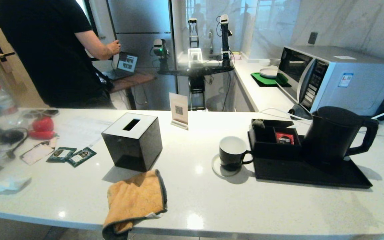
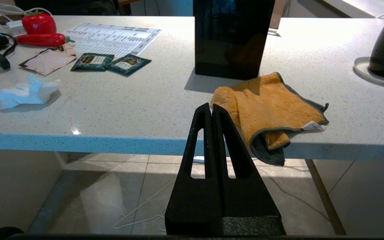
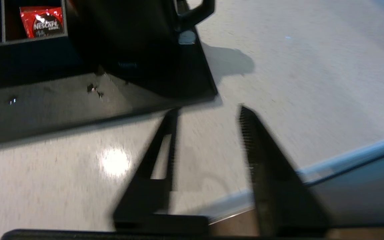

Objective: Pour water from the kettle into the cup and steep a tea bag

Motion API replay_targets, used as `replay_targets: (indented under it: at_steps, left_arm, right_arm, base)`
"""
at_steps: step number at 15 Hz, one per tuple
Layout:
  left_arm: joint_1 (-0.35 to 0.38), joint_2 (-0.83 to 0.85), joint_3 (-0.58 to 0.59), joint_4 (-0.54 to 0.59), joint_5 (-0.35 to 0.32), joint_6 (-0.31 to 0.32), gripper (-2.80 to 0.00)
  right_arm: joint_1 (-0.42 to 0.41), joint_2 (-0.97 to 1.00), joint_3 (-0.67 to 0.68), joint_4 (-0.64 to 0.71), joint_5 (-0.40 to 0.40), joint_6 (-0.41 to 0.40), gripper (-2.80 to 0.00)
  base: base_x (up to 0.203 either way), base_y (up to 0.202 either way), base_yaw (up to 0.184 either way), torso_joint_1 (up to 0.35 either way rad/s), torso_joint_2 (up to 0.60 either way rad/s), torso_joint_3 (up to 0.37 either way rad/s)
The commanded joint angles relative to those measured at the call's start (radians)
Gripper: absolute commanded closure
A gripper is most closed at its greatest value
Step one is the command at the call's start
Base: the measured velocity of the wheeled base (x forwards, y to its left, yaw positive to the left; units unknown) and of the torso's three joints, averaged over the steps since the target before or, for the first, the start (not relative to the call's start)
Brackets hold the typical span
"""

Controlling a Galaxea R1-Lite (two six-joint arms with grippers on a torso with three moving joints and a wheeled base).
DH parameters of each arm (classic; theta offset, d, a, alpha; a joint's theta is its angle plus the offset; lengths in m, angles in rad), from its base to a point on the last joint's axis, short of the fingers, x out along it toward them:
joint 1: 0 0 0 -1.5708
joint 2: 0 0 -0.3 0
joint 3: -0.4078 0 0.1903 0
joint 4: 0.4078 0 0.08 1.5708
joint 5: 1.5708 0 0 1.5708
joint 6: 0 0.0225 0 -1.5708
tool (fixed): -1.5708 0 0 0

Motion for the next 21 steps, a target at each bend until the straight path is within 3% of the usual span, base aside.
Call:
replay_targets:
  at_steps: [1, 11, 21]
  left_arm:
    - [0.000, 0.002, 0.000, 0.000, 0.000, 0.000, 0.00]
    - [0.000, 0.002, 0.000, 0.000, 0.000, 0.000, 0.00]
    - [0.000, 0.002, 0.000, 0.000, 0.000, 0.000, 0.00]
  right_arm:
    - [-0.001, 0.198, -0.033, -0.078, 0.023, 0.004, -2.80]
    - [-0.015, 0.676, -0.109, -0.680, 0.047, -0.034, -2.80]
    - [-0.024, 0.856, -0.299, -0.772, 0.039, -0.043, -2.80]
  base:
    - [0.000, 0.000, 0.000, 0.000, 0.00, 0.000]
    - [0.000, 0.000, 0.000, 0.000, 0.00, 0.000]
    - [0.000, 0.000, 0.000, 0.000, 0.00, 0.000]
